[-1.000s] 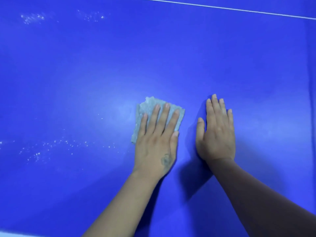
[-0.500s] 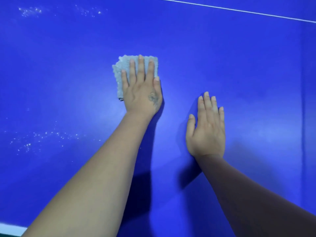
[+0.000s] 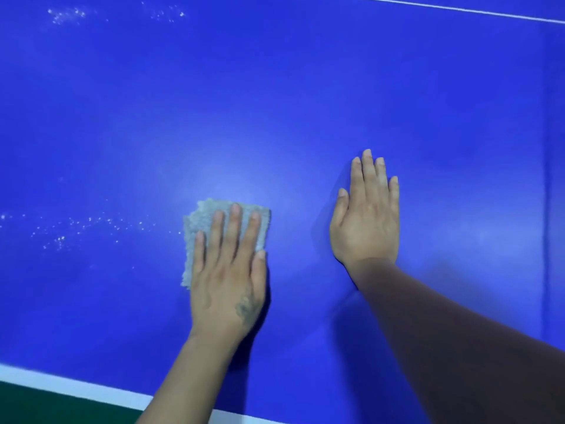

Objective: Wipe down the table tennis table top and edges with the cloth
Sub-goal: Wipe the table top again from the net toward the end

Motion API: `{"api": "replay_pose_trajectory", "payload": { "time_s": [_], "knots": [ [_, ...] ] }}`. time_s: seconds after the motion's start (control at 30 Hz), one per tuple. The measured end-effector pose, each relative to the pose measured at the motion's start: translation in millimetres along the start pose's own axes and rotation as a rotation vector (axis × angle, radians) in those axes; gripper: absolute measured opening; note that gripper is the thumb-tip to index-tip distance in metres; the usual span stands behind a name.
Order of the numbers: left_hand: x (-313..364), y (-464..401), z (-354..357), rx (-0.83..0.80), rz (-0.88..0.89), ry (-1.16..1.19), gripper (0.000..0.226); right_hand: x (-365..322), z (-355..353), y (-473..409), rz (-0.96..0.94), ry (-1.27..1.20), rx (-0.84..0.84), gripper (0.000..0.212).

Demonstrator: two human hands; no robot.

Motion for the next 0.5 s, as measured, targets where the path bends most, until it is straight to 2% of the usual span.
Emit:
{"api": "replay_pose_trajectory", "payload": {
  "time_s": [0.13, 0.27, 0.4, 0.5],
  "knots": [
    [-30, -44, -18, 0.041, -0.162, 0.052, 0.061, -1, -2, 1, 0.001, 0.01, 0.0, 0.064],
    [-17, -108, -33, 0.087, -0.229, 0.155, 0.062, -1, -2, 1, -0.002, 0.008, 0.006, 0.065],
    [27, -126, -31, 0.108, -0.081, 0.094, 0.062, -1, -3, 1, -0.006, -0.006, 0.017, 0.065],
    [56, -87, -18, 0.114, 0.069, 0.048, 0.059, -2, -4, 1, -0.007, -0.01, 0.021, 0.065]
  ]
}}
Point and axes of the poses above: each hand's wrist, its own y-axis away from the middle knuckle, its own z-axis out of the palm, x = y × z, the point moved 7 cm from there along -y, towards the middle knuckle, and after that the axes turned 12 degrees about -x, right-handed, at the moved point
